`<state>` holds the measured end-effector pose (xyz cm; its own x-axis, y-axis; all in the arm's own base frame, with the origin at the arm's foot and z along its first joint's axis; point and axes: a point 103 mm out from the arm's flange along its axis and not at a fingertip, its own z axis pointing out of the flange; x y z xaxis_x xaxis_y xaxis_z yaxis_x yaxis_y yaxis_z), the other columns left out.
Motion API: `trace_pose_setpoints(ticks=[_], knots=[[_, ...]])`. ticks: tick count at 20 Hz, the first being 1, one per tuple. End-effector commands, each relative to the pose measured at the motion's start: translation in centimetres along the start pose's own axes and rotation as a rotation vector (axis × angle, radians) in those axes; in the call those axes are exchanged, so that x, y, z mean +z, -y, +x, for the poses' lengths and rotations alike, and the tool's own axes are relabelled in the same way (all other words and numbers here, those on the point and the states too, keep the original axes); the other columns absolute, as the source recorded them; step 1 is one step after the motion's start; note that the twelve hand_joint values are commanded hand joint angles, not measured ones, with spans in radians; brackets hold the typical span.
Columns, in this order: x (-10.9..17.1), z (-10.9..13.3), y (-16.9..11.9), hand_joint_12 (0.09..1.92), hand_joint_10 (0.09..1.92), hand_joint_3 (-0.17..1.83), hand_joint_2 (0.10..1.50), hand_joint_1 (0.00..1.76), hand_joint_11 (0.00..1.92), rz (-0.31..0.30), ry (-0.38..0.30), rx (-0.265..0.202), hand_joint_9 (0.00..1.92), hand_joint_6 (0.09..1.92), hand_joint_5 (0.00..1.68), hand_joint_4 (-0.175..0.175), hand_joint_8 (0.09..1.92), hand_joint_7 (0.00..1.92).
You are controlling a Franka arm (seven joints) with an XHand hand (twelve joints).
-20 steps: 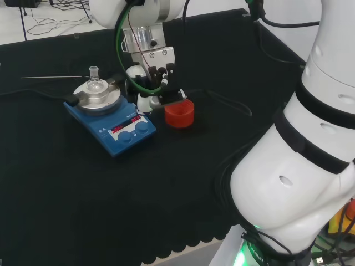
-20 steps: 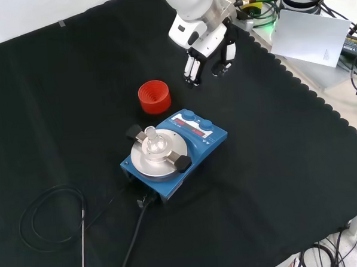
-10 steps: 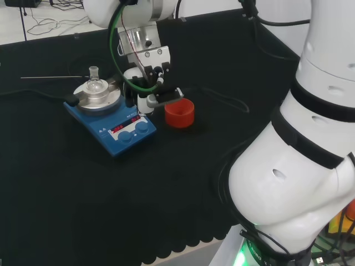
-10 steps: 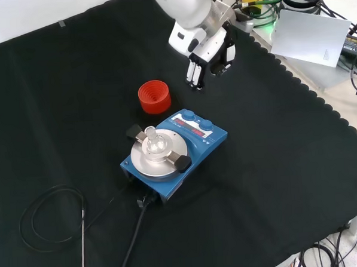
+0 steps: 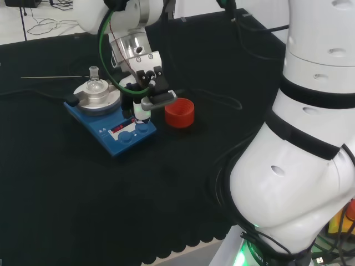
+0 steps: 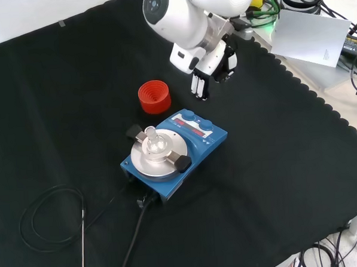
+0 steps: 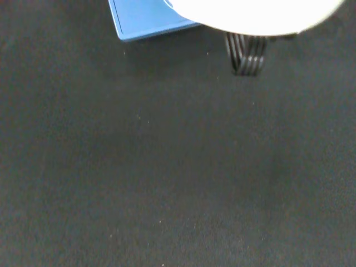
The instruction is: Turn on the heater.
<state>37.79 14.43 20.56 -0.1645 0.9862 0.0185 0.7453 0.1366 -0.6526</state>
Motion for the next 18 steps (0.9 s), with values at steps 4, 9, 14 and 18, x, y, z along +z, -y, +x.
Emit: trace_pose_setpoints(ticks=[4,9,14,18], knots=[[1.4,0.4,-1.2,1.5,1.81,1.16,0.57,1.45,1.57,0.072,0.019,-0.002,1.66,0.31,0.27,-0.025,1.92,1.56],[2.0,0.0,-1.6,1.5,1.81,1.17,0.57,1.45,1.58,0.07,0.005,-0.013,1.66,0.27,0.26,-0.022,1.92,1.56],[2.0,-0.2,-1.9,1.5,1.81,1.17,0.57,1.45,1.58,0.086,0.006,-0.009,1.66,0.25,0.25,-0.021,1.92,1.56],[2.4,0.3,-2.7,1.5,1.81,1.17,0.57,1.45,1.58,0.108,0.012,-0.008,1.66,0.25,0.26,-0.02,1.92,1.56]])
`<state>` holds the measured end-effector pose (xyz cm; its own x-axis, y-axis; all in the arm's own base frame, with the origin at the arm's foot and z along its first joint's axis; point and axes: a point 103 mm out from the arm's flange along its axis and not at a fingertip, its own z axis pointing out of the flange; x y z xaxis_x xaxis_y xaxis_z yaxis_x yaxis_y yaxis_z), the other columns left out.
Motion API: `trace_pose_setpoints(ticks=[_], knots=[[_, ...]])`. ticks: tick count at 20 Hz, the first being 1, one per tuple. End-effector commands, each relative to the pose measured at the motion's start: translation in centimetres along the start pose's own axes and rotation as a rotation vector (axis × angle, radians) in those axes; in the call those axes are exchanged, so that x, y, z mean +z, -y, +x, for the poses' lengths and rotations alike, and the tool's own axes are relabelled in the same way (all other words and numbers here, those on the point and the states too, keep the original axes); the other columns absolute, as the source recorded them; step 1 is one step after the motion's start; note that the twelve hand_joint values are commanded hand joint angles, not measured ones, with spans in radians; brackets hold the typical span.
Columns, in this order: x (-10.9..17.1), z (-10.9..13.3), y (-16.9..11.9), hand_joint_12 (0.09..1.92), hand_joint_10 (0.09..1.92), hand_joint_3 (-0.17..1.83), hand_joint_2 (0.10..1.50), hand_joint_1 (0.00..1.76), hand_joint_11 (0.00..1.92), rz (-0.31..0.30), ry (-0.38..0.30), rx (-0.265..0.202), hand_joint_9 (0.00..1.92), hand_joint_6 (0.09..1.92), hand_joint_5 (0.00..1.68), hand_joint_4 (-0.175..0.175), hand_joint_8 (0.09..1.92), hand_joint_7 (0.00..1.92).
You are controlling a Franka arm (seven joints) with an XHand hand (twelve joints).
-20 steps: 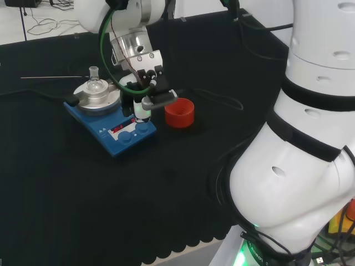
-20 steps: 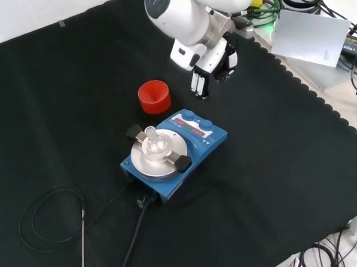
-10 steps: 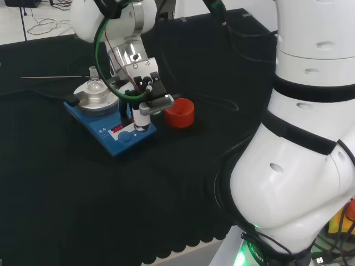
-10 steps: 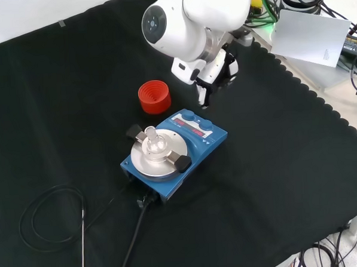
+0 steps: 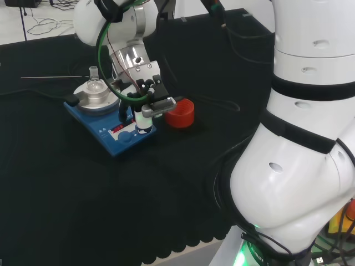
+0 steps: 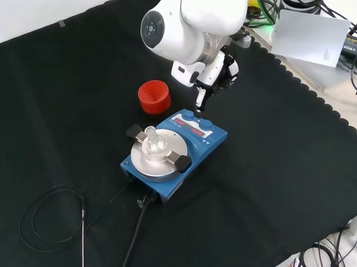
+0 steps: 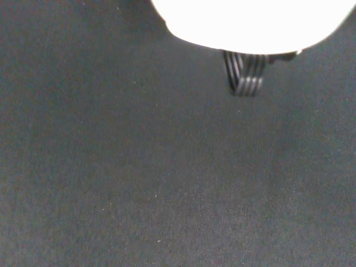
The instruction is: Turn on the heater.
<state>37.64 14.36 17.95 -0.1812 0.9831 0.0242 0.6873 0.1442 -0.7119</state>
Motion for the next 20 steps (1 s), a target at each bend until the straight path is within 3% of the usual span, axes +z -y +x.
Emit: trace_pose_setpoints(ticks=[1,20], knots=[[0.3,0.5,-1.3,1.5,1.81,1.17,0.57,1.45,1.58,0.032,0.005,0.006,1.66,0.25,0.26,-0.02,1.92,1.56],[1.3,-0.1,-1.2,1.5,1.81,1.18,0.57,1.44,1.58,0.088,0.007,-0.002,1.66,0.23,0.32,-0.018,1.92,1.56]])
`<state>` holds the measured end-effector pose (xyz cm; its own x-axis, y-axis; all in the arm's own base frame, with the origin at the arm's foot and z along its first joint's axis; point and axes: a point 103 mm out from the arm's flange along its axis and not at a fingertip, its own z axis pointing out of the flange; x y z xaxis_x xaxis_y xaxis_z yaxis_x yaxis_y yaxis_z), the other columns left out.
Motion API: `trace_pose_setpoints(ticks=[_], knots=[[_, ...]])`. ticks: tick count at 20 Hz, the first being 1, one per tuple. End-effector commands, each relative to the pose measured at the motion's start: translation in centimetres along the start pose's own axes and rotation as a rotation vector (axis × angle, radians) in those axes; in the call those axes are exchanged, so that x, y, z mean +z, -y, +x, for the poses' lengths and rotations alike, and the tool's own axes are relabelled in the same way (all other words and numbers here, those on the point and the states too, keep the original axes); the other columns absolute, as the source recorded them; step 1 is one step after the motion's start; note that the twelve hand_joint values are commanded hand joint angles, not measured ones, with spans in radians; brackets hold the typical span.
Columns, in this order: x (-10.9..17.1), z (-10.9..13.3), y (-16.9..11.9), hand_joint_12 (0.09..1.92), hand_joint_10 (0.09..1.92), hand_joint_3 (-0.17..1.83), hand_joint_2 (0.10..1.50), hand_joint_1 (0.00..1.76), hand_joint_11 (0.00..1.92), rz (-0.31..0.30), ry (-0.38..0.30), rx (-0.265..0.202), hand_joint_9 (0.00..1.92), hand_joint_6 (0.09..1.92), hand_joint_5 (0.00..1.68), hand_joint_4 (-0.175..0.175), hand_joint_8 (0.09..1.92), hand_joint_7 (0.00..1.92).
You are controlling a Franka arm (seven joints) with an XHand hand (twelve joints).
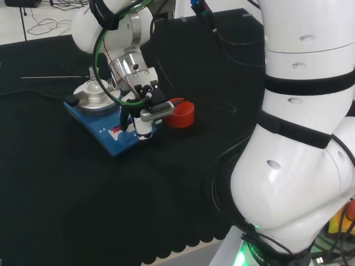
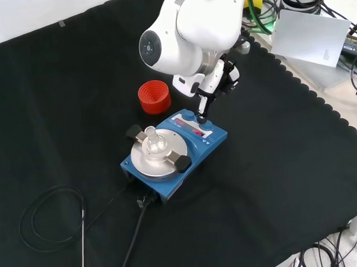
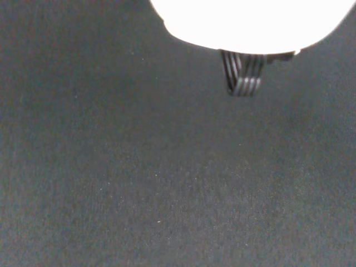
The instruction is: Turn on the heater.
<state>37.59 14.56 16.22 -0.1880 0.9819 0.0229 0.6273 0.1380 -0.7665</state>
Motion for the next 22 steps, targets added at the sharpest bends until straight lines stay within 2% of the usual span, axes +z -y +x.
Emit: trace_pose_setpoints(ticks=[1,22], knots=[[0.14,-0.28,-0.04,1.5,1.81,1.18,0.57,1.44,1.58,0.009,0.002,0.003,1.66,0.23,0.33,-0.018,1.92,1.56],[0.79,-0.66,-0.71,1.5,1.81,1.19,0.56,1.45,1.58,0.032,-0.003,-0.007,1.67,0.22,0.35,-0.017,1.92,1.56]])
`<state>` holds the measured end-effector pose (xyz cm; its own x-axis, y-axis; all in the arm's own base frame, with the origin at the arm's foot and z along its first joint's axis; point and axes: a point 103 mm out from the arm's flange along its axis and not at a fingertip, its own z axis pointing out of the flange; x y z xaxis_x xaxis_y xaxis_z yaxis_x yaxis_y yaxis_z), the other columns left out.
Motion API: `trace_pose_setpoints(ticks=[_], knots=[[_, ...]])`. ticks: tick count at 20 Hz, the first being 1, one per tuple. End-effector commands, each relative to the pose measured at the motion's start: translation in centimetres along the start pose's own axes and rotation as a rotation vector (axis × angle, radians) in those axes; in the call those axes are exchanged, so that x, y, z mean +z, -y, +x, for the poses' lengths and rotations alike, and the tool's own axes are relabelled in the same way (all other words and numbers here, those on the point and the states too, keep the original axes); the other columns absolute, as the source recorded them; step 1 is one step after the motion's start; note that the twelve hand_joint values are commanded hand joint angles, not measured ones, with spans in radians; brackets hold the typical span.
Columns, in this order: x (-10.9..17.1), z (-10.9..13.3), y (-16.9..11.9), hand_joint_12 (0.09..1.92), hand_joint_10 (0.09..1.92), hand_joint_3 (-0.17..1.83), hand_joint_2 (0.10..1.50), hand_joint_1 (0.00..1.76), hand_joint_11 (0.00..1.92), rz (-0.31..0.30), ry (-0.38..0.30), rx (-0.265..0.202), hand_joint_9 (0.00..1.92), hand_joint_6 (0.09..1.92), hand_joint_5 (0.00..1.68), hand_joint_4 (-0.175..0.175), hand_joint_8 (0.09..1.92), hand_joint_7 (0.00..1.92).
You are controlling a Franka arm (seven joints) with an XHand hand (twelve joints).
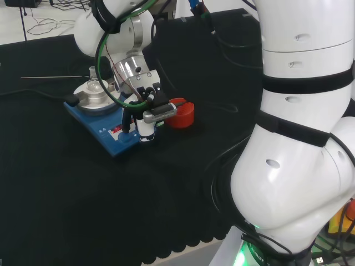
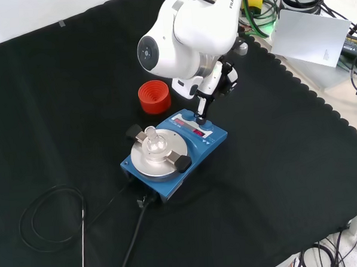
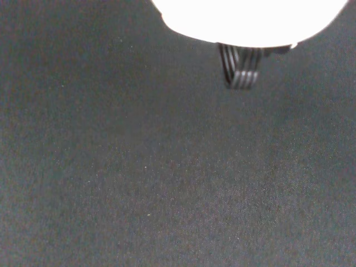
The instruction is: Turn on the heater.
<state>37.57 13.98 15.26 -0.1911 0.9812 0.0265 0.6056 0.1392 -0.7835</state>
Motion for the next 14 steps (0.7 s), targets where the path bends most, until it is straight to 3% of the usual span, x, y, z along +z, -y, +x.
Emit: trace_pose_setpoints(ticks=[1,14], knots=[[0.1,0.0,-0.1,1.5,1.81,1.19,0.56,1.45,1.58,0.006,-0.001,-0.002,1.67,0.22,0.35,-0.017,1.92,1.56],[-3.5,0.5,2.3,1.5,1.81,1.19,0.56,1.45,1.58,-0.061,0.015,0.01,1.66,0.22,0.37,-0.018,1.92,1.56]])
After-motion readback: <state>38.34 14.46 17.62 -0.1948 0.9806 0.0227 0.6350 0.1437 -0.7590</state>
